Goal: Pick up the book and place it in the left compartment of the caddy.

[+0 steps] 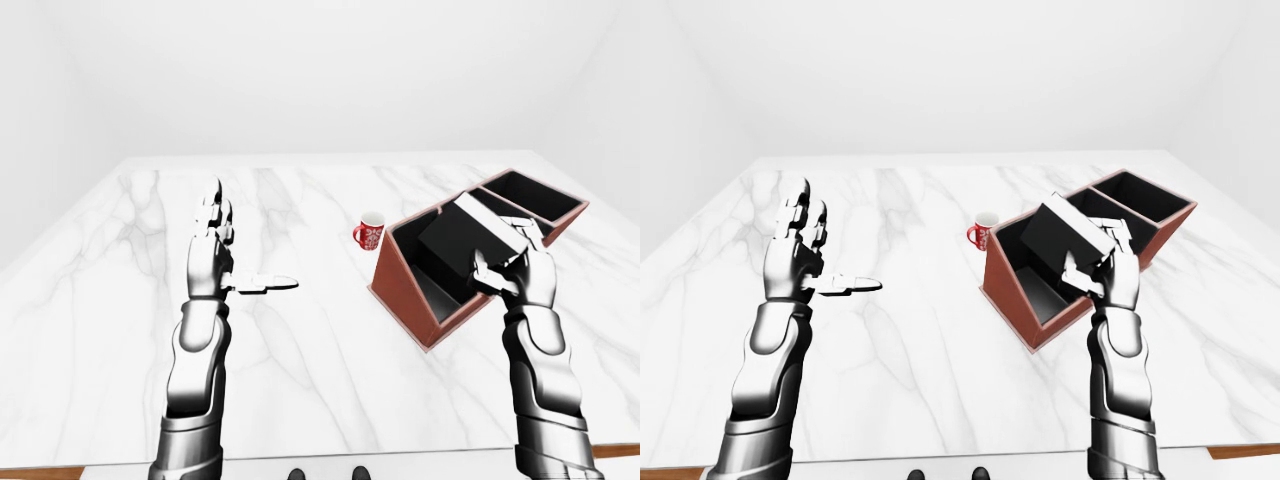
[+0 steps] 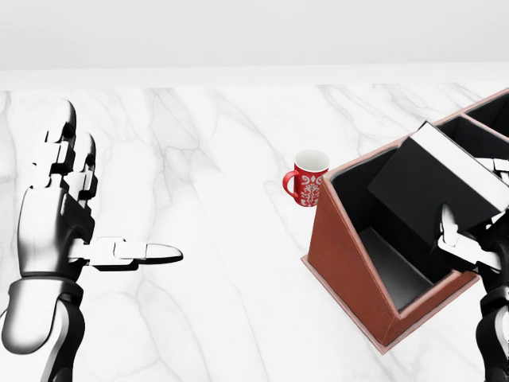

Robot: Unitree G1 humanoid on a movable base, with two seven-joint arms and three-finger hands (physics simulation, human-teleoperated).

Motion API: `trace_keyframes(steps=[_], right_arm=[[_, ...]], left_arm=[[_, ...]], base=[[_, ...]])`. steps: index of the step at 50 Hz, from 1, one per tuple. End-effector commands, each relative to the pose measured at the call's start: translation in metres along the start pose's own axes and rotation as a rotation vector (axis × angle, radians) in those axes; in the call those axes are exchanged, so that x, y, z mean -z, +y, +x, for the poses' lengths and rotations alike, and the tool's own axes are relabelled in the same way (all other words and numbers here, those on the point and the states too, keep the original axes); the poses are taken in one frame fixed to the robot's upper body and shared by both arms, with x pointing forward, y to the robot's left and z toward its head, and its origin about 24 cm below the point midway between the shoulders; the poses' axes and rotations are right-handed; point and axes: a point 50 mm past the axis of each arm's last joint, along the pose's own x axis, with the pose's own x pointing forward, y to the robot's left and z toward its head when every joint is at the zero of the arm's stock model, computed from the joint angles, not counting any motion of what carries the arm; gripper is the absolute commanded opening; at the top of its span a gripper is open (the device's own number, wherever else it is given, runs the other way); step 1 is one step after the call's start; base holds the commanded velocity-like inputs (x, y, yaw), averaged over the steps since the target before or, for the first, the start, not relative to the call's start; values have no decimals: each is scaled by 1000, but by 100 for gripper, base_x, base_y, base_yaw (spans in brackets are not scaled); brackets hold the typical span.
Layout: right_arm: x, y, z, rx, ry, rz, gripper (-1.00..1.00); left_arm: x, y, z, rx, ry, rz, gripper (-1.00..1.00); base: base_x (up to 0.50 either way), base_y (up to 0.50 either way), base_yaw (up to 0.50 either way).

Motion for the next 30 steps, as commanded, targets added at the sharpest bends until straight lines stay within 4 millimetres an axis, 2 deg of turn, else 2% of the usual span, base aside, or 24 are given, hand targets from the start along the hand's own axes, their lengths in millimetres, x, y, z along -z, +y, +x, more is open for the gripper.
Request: trace_keyframes(steps=[1,9,15,30], right_arm=[[5,6,13,20,27,-2,-100],[10,14,18,6,52,2,-100],[18,8,14,3,82,-3,-100],[28,24,15,-22,124,-9,-100]], left_arm=[[2,1,1,0,10,1,100],[3,2,2,-1,14,1,100],[3,2,1,-2,11,1,100],[1,-1,-3,-2,4,1,100]], base=[[0,0,0],[0,0,0],[0,0,0],[0,0,0]])
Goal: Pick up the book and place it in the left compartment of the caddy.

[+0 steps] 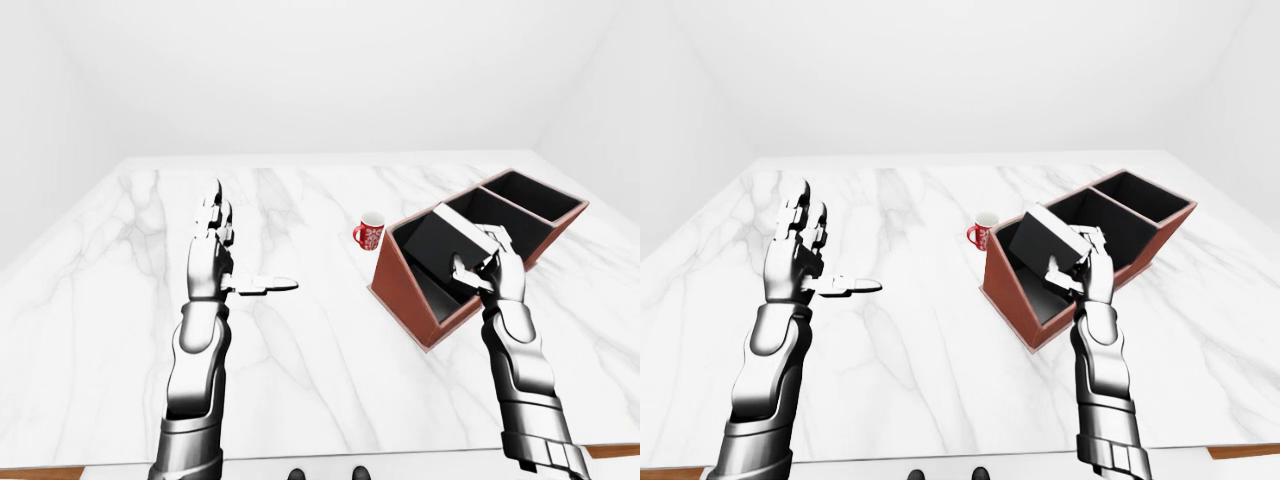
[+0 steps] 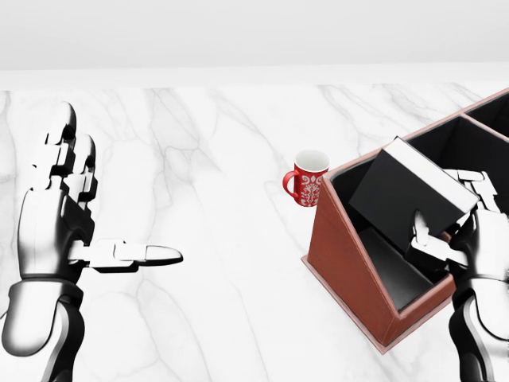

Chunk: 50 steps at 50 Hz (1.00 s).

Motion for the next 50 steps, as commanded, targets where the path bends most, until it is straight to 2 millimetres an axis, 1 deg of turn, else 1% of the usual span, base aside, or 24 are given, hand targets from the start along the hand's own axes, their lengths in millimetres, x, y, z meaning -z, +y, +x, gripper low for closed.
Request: trace_keyframes(steps=[1,10,15,23,30,45,50], right_arm=[[1,9,4,-12,4,-9,-100],[7,10,5,-10,32,-15,-100],[14,9,5,-10,62,-28,-100],[21,5,2,0,88,-45,-100],[23,2,2,4,90,-55,-100],[25,7,2,2,96,-59,-100],[26,-1,-1,9,97,-57,-100]], left_arm=[[0,-1,-2,0,0,0,100],[2,1,-1,-1,9,0,100],[3,1,-1,0,15,0,100],[2,1,-1,0,10,0,100],[1,0,-2,1,5,-1,100],[0,0,-1,0,-1,0,100],[1,1,0,0,5,0,100]], base=[[0,0,0],[0,0,0],[0,0,0],[0,0,0],[0,0,0],[0,0,0],[0,0,0]])
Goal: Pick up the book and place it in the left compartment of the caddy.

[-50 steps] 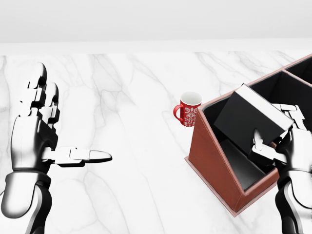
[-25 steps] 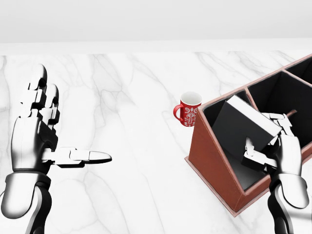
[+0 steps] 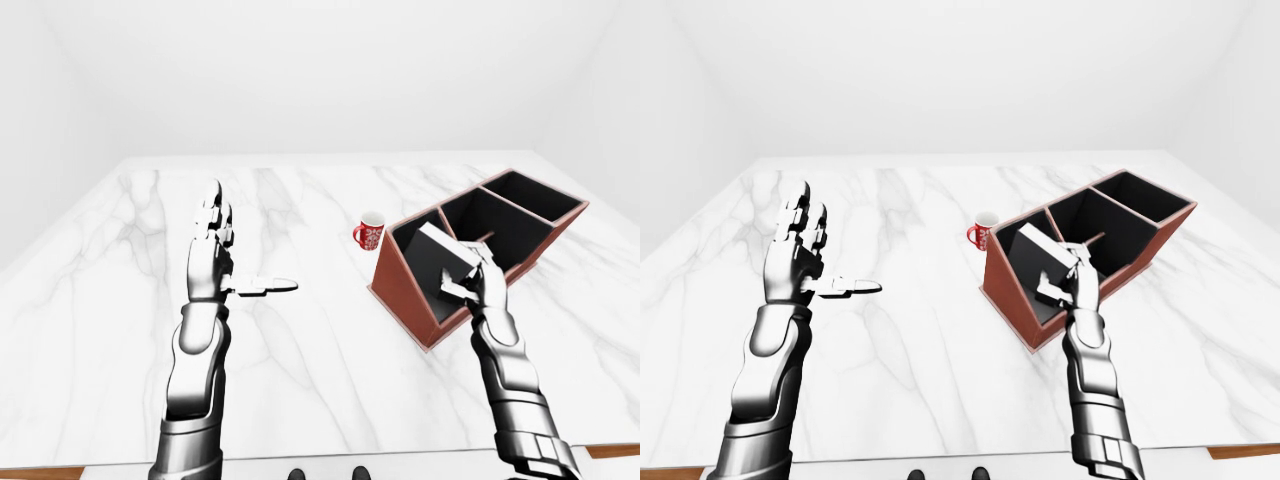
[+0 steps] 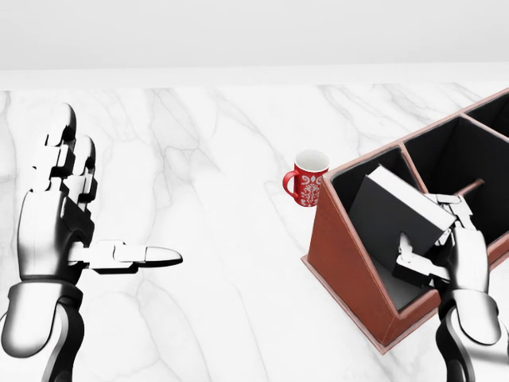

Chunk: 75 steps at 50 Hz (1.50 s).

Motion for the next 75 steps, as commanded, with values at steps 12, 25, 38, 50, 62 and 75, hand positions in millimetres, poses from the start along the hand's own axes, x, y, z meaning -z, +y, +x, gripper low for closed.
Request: trace_keyframes(steps=[12,25,38,50,62,75], right_arm=[[-3,-15,-6,18,-37,-12,-79],[-5,-13,-5,15,-43,-12,-14],[-8,-9,-3,11,-47,-6,24],[-23,3,1,1,-90,2,33],[-106,2,-34,-51,-474,75,34],[-163,20,-71,-147,-764,176,100]], left_arm=[[1,1,1,-1,2,0,100],[0,-1,-1,1,0,-1,100],[1,0,0,0,3,-2,100],[0,0,0,-1,1,-2,100],[-3,-1,-1,0,-14,-4,100],[-15,0,0,-2,-65,-6,100]], base=[[0,0,0],[0,0,0],[0,0,0],[0,0,0],[0,0,0],[0,0,0]])
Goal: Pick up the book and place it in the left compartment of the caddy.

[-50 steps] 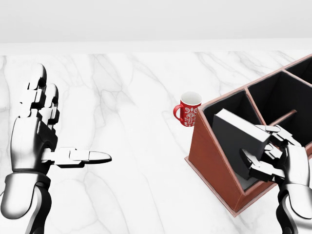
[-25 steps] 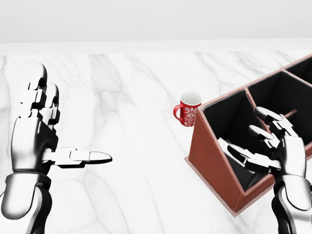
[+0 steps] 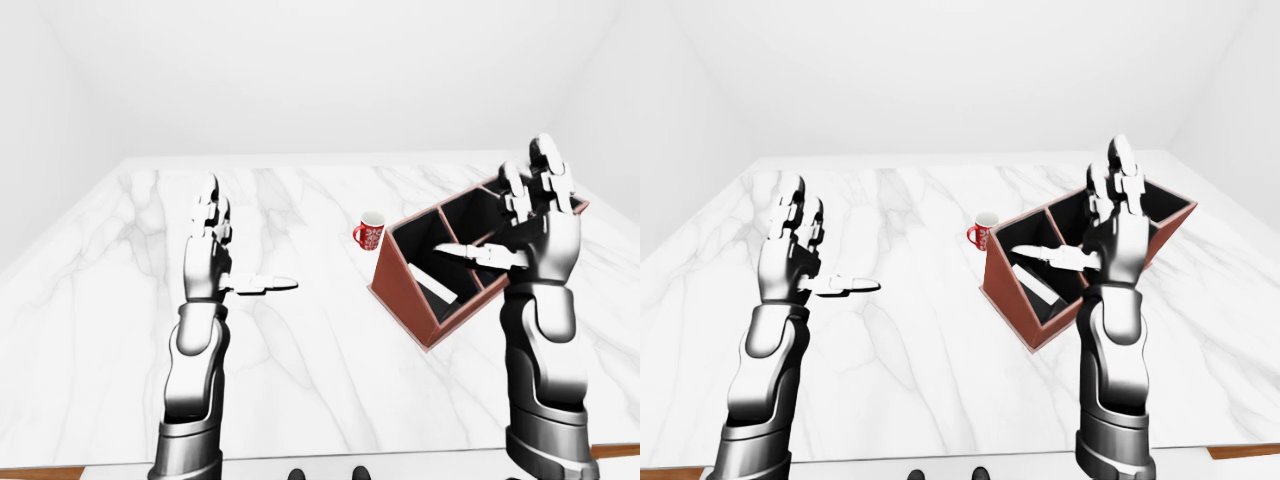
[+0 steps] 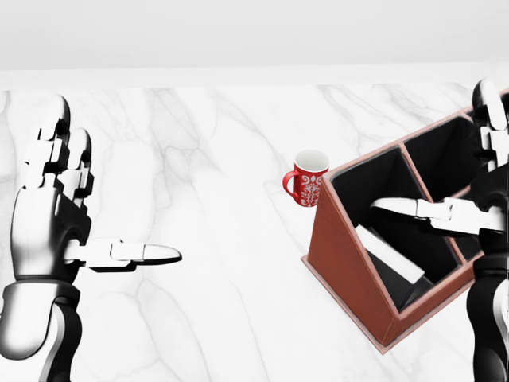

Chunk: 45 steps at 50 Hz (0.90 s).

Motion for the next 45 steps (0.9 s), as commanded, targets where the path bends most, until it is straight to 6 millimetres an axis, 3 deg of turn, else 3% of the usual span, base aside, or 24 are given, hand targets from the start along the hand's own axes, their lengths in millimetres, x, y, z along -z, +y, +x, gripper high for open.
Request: trace_keyframes(steps=[1,6,9,13,23,29,45], right_arm=[[-45,17,-6,-62,-196,75,100],[-30,24,-5,-82,-133,78,100],[-32,28,-6,-99,-140,91,100],[-41,32,-6,-128,-181,97,100],[-72,62,-6,-201,-324,144,100],[-88,69,-10,-220,-397,171,100],[-104,72,-23,-245,-466,219,100]], left_arm=[[-8,0,1,1,-34,-1,100],[-14,0,2,3,-59,-1,100],[-19,0,4,5,-82,2,100],[-36,0,6,11,-158,7,100],[-109,-2,2,22,-484,-2,100],[-125,-3,-7,31,-566,-32,100],[-119,-2,-10,27,-536,-16,100]], base=[[0,0,0],[0,0,0],[0,0,0],[0,0,0],[0,0,0],[0,0,0],[0,0,0]])
